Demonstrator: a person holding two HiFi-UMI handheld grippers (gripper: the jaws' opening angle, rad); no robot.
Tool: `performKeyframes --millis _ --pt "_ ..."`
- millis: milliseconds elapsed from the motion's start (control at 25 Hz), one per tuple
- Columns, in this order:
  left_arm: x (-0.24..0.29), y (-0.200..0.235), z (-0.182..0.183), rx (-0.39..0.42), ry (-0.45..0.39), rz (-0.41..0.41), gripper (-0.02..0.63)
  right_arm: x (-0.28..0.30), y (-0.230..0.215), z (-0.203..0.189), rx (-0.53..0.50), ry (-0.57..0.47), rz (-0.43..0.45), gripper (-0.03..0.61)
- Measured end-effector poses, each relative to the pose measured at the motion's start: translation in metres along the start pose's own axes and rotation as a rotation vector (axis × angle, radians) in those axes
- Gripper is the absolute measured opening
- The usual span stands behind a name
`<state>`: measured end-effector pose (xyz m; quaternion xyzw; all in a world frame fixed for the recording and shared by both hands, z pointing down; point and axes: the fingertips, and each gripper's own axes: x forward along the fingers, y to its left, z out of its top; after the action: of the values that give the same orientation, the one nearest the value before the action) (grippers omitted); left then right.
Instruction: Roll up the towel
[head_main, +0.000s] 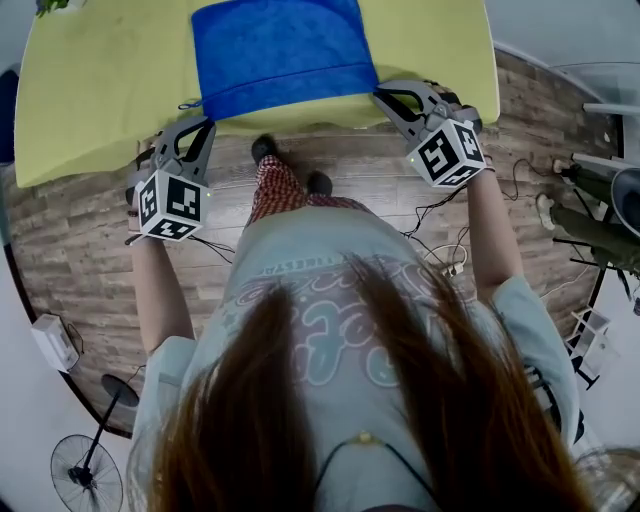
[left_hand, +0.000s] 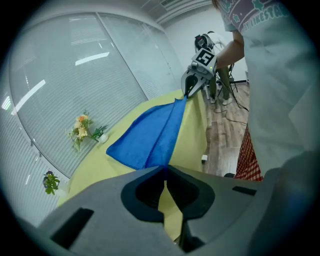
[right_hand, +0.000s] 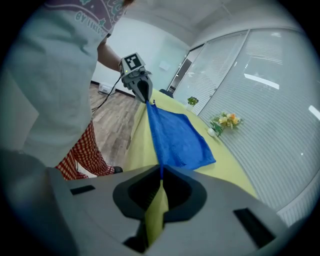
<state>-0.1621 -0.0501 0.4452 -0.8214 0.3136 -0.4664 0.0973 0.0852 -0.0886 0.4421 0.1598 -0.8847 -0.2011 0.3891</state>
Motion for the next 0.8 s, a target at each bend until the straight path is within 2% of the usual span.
performKeyframes --millis 160,240,360,480,800 --pt "-0.004 0.003 0.002 -0.076 -0.006 -0.034 0.021 -0.007 -0.006 0.005 0.148 -0.053 0.05 0.02" --pt "-0.004 0.005 0.002 -0.079 0.005 -0.049 0.021 -0.006 -0.009 0.006 0.191 -0.058 0.082 0.02" --pt "0.0 0.006 0.0 -0.059 0.038 -0.092 0.021 -0.001 -0.008 0.003 0.223 -0.037 0.155 0.02" --pt "0.001 0.009 0.0 -0.072 0.055 -0.143 0.021 0.004 -0.009 0.002 0.255 -0.019 0.23 0.02" --pt "0.01 0.03 0.003 -0.071 0.082 -0.211 0.021 0.015 -0.026 -0.002 0.321 0.002 0.274 0.02"
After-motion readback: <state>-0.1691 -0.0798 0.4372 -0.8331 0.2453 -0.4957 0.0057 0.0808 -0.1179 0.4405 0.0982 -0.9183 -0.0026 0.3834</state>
